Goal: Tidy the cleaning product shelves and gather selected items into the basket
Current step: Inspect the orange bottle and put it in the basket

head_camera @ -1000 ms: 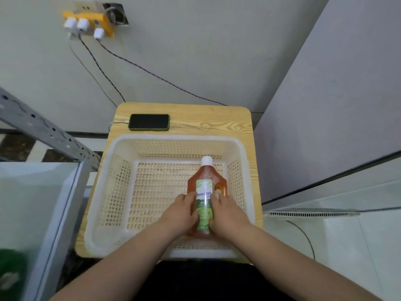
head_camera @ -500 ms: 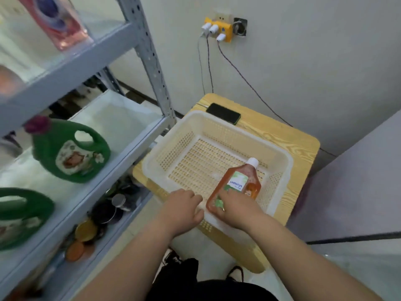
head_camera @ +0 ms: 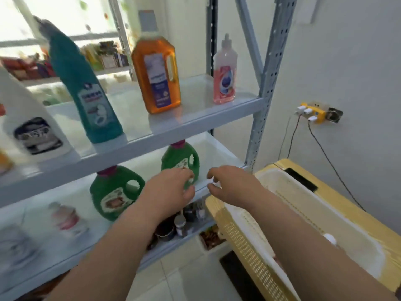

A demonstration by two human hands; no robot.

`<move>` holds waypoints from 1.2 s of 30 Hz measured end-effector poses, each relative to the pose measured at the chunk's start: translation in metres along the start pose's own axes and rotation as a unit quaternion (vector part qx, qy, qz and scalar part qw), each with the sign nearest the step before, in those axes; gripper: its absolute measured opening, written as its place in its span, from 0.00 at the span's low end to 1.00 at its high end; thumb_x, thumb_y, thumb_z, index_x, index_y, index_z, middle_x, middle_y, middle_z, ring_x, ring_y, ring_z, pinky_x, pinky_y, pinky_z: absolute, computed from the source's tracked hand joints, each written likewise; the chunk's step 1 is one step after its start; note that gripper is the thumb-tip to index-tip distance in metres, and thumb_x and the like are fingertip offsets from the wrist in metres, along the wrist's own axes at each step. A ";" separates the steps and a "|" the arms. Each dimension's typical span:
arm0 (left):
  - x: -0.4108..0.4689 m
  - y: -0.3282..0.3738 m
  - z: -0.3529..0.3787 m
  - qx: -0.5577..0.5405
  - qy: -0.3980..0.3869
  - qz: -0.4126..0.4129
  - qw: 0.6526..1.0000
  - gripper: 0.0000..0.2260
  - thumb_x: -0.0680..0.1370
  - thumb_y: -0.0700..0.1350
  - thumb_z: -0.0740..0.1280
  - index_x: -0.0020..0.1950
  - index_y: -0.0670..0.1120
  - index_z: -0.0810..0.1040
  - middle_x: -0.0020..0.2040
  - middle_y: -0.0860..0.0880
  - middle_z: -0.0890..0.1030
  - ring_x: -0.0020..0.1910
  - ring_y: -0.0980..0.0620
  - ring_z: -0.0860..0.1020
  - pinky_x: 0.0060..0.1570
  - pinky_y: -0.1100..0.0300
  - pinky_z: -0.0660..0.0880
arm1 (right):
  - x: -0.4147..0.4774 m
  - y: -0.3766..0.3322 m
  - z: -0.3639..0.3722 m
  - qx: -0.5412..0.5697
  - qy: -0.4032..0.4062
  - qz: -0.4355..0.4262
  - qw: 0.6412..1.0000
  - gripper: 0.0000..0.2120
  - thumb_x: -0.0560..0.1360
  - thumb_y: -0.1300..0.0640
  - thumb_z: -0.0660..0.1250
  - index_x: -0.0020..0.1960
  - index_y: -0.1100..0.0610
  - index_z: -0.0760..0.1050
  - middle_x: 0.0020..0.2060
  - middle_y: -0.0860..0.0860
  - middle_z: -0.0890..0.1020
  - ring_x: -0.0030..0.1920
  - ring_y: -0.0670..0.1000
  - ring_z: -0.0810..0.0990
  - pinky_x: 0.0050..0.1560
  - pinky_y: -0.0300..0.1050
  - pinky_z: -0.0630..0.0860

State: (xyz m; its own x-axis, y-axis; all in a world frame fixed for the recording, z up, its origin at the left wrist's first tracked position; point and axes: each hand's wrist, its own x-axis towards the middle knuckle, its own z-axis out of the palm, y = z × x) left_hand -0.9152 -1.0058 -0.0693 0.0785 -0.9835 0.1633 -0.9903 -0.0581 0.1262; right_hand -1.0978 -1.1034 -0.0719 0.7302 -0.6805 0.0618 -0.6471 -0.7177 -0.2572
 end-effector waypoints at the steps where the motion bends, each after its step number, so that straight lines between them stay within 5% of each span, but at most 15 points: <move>1: -0.001 -0.012 -0.013 -0.002 0.020 -0.007 1.000 0.14 0.80 0.57 0.61 0.63 0.55 0.77 0.56 0.52 0.80 0.55 0.49 0.79 0.51 0.52 0.78 | 0.012 -0.012 -0.008 -0.004 0.014 -0.010 1.000 0.14 0.82 0.45 0.62 0.63 0.50 0.76 0.55 0.50 0.82 0.54 0.54 0.80 0.51 0.51 0.79; 8: 0.015 -0.061 -0.054 -0.114 0.103 -0.061 0.986 0.16 0.80 0.55 0.64 0.68 0.56 0.74 0.63 0.54 0.78 0.59 0.53 0.76 0.52 0.56 0.72 | 0.078 -0.052 -0.043 0.029 0.108 -0.027 0.993 0.09 0.79 0.49 0.65 0.53 0.52 0.81 0.49 0.50 0.84 0.49 0.53 0.81 0.50 0.52 0.79; 13: 0.062 -0.060 -0.062 -0.220 0.157 -0.105 0.957 0.26 0.79 0.51 0.68 0.75 0.54 0.65 0.71 0.51 0.70 0.68 0.50 0.72 0.65 0.51 0.72 | 0.142 -0.030 -0.059 0.000 0.113 -0.014 0.994 0.11 0.80 0.48 0.64 0.58 0.51 0.80 0.53 0.51 0.81 0.53 0.54 0.78 0.53 0.51 0.77; 17: 0.109 -0.062 -0.068 -0.311 0.227 -0.172 0.907 0.36 0.74 0.56 0.71 0.77 0.56 0.56 0.71 0.53 0.63 0.69 0.49 0.69 0.65 0.51 0.71 | 0.195 -0.006 -0.067 -0.006 0.147 -0.021 0.989 0.10 0.80 0.48 0.64 0.55 0.51 0.80 0.46 0.49 0.78 0.48 0.53 0.78 0.45 0.45 0.70; 22: 0.173 -0.091 -0.075 -0.378 0.288 -0.300 0.827 0.45 0.71 0.54 0.79 0.79 0.53 0.53 0.76 0.45 0.62 0.73 0.45 0.68 0.59 0.55 0.69 | 0.245 0.011 -0.063 0.006 0.083 -0.006 0.996 0.16 0.80 0.41 0.60 0.60 0.49 0.77 0.50 0.47 0.76 0.49 0.50 0.77 0.44 0.46 0.73; 27: 0.212 -0.120 -0.079 -0.421 0.238 -0.327 0.812 0.41 0.69 0.54 0.81 0.77 0.49 0.64 0.71 0.47 0.77 0.67 0.43 0.77 0.64 0.45 0.77 | 0.257 0.026 -0.045 0.042 0.133 -0.026 0.990 0.17 0.76 0.38 0.57 0.53 0.48 0.78 0.45 0.46 0.76 0.44 0.49 0.75 0.34 0.43 0.65; 30: 0.218 -0.121 -0.077 -0.405 0.232 -0.316 0.826 0.36 0.68 0.55 0.81 0.73 0.50 0.73 0.67 0.48 0.81 0.64 0.45 0.79 0.63 0.48 0.77 | 0.260 0.028 -0.044 0.045 0.131 -0.041 0.989 0.17 0.77 0.40 0.58 0.53 0.49 0.78 0.47 0.48 0.77 0.45 0.51 0.75 0.38 0.46 0.69; 36: 0.215 -0.106 -0.065 -0.421 0.271 -0.318 0.805 0.34 0.68 0.57 0.81 0.72 0.53 0.74 0.66 0.50 0.82 0.63 0.46 0.80 0.65 0.43 0.76 | 0.249 0.028 -0.043 0.048 0.157 -0.046 0.985 0.16 0.80 0.42 0.58 0.52 0.52 0.78 0.46 0.49 0.78 0.45 0.51 0.74 0.41 0.47 0.69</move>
State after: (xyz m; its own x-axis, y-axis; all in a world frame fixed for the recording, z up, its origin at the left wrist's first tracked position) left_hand -0.7864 -1.1995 0.0160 0.8038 -0.5680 0.1769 -0.3182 -0.1594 0.9345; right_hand -0.9439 -1.2991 -0.0219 0.6713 -0.6361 0.3804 -0.5468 -0.7715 -0.3252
